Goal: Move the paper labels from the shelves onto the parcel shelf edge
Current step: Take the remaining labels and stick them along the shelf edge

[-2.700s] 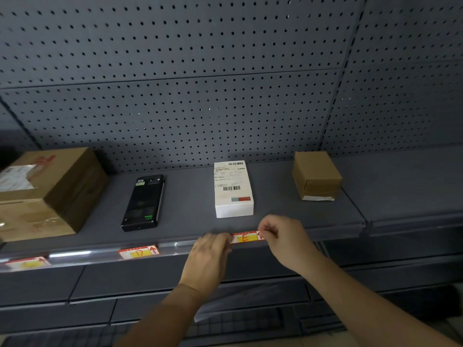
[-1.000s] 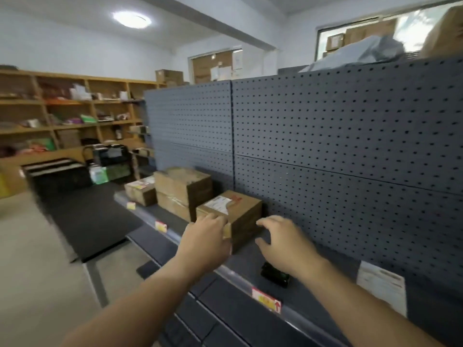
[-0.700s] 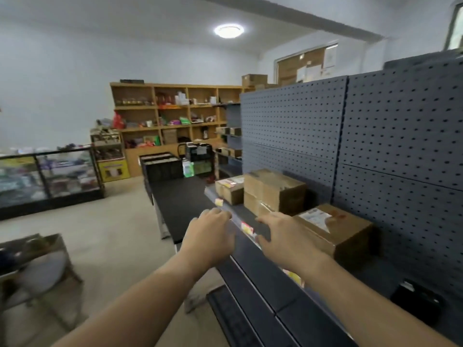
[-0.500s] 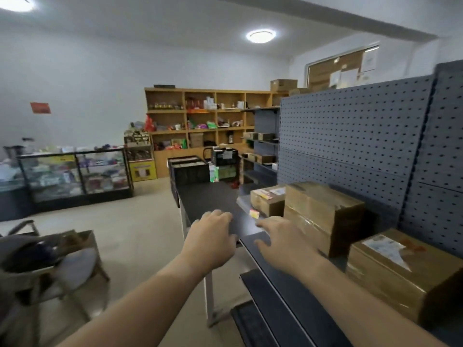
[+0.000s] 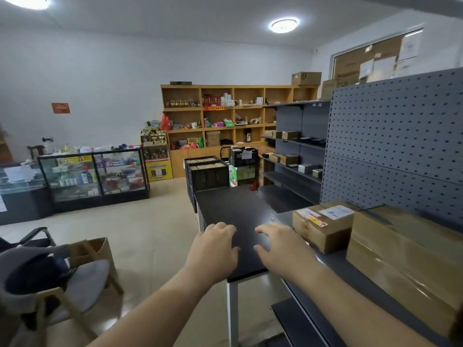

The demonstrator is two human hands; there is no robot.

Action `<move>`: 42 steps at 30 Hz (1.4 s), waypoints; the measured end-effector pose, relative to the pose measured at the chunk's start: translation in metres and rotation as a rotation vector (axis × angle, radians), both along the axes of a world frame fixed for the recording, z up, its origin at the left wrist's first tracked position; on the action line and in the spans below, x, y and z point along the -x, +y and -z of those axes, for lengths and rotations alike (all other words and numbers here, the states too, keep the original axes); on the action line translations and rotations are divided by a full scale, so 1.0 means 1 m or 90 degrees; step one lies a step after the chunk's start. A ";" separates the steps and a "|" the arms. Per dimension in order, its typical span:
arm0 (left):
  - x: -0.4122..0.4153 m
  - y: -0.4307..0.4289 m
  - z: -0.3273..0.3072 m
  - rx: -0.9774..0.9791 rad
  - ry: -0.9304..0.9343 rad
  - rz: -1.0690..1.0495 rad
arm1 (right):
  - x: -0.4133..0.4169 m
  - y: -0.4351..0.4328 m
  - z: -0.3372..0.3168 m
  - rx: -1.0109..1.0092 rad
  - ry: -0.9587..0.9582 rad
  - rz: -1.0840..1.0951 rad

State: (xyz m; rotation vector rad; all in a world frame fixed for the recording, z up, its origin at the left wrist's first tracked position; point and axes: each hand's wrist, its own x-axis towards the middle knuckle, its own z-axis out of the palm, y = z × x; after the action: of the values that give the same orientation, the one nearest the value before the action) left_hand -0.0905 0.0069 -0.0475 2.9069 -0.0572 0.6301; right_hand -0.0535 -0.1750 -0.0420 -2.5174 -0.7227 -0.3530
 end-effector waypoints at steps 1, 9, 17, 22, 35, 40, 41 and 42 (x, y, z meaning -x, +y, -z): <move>-0.018 0.006 0.001 0.001 0.000 -0.004 | -0.019 0.006 0.002 0.001 -0.001 -0.001; -0.176 0.024 0.012 0.039 0.034 0.022 | -0.178 0.027 0.010 -0.001 0.025 0.024; -0.316 0.012 0.017 0.046 0.054 0.123 | -0.287 0.010 0.017 -0.016 0.056 0.121; -0.392 -0.029 0.025 0.058 0.079 0.301 | -0.315 -0.025 0.025 -0.018 0.055 0.279; -0.477 -0.117 0.065 0.008 0.162 0.737 | -0.293 -0.054 0.061 -0.047 0.137 0.701; -0.480 -0.130 0.079 -0.004 0.195 0.785 | -0.284 -0.055 0.069 -0.013 0.167 0.734; -0.481 -0.131 0.081 -0.005 0.202 0.790 | -0.284 -0.056 0.070 -0.002 0.171 0.739; -0.482 -0.132 0.083 -0.007 0.207 0.797 | -0.284 -0.056 0.072 0.008 0.174 0.744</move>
State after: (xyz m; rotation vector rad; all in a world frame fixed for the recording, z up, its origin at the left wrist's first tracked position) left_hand 0.3914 -0.1248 -0.1301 2.2471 -1.6087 -0.0782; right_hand 0.2301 -0.2310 -0.1137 -2.6427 0.9123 -0.3490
